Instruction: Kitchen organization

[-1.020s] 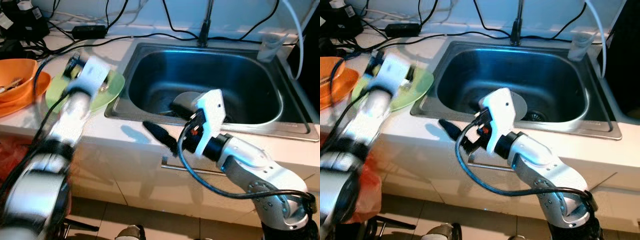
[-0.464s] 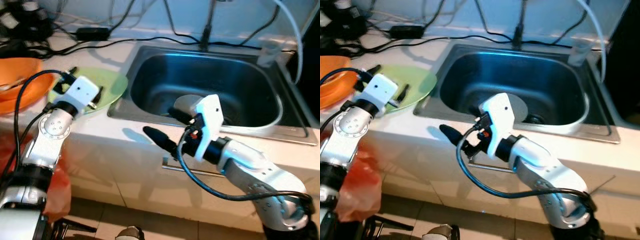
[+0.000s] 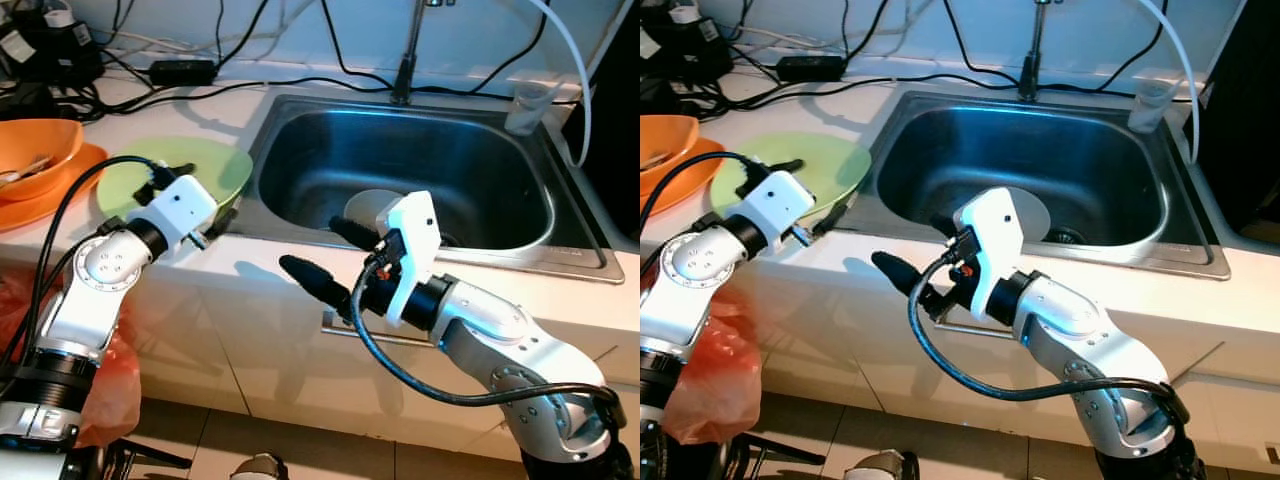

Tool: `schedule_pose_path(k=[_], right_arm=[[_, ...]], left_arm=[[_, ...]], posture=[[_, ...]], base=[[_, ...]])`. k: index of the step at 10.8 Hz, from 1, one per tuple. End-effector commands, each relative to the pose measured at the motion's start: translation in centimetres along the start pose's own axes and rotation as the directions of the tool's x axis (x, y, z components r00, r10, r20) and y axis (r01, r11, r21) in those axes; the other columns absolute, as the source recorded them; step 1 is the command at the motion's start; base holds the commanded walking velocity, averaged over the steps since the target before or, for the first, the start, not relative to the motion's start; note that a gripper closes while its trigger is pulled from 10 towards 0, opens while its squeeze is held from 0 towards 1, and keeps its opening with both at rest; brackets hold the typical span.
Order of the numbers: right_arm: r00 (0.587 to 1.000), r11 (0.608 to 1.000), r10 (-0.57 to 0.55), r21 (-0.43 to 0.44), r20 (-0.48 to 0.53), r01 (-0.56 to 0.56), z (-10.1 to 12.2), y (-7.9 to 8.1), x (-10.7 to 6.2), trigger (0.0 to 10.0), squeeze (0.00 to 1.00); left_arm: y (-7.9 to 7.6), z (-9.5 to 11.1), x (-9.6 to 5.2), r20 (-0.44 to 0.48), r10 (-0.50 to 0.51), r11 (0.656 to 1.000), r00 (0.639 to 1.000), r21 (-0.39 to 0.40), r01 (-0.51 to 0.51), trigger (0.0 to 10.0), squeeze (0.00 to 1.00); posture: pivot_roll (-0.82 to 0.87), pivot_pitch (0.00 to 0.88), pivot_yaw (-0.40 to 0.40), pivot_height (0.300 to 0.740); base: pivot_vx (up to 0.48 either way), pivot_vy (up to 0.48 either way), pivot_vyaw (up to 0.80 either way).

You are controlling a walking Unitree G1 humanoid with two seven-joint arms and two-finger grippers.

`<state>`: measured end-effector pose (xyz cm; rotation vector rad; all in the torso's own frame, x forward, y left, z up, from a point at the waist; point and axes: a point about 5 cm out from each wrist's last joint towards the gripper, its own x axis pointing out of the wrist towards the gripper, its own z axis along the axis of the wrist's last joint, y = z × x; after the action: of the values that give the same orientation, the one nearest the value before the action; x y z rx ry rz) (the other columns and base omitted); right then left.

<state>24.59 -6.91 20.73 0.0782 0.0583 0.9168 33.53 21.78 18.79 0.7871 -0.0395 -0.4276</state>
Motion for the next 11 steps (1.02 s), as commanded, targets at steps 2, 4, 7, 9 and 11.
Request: schedule_pose_path(k=[2, 4, 7, 9, 11], right_arm=[[1.0, 1.0, 0.004, -0.006, 0.006, -0.004, 0.0, 0.0, 0.0, 10.0, 0.0], [1.0, 1.0, -0.008, -0.003, 0.003, 0.008, -0.1, 0.0, -0.1, 10.0, 0.0], [1.0, 1.0, -0.008, -0.003, 0.007, 0.008, 0.0, -0.1, -0.1, 10.0, 0.0], [1.0, 1.0, -0.007, 0.001, 0.008, 0.007, -0.1, 0.1, -0.1, 10.0, 0.0], [1.0, 1.0, -0.011, 0.002, 0.008, 0.011, -0.2, 0.1, -0.1, 10.0, 0.0]], left_arm=[[0.2, 0.1, 0.5, -0.015, -0.012, 1.0, 1.0, -0.009, 0.012, 10.0, 0.84], [0.3, -0.2, 0.6, -0.04, -0.066, 0.996, 0.997, 0.053, 0.068, 10.0, 0.8], [0.5, -1.6, 0.8, -0.117, -0.094, 0.987, 0.989, 0.117, 0.107, 10.0, 0.01], [0.5, -2.5, 1.3, -0.168, -0.113, 0.979, 0.979, 0.15, 0.139, 10.0, 0.0], [0.3, -3.1, 1.7, -0.199, -0.133, 0.972, 0.971, 0.166, 0.167, 10.0, 0.0]], posture=[[0.11, 0.063, 0.031, 0.74], [0.1, 0.066, 0.033, 0.74], [0.1, 0.07, 0.032, 0.74], [0.1, 0.073, 0.039, 0.74], [0.09, 0.073, 0.047, 0.74]], base=[[0.0, 0.0, 0.0], [0.0, 0.0, 0.0], [0.0, 0.0, 0.0], [0.0, 0.0, 0.0], [0.0, 0.0, 0.0]])
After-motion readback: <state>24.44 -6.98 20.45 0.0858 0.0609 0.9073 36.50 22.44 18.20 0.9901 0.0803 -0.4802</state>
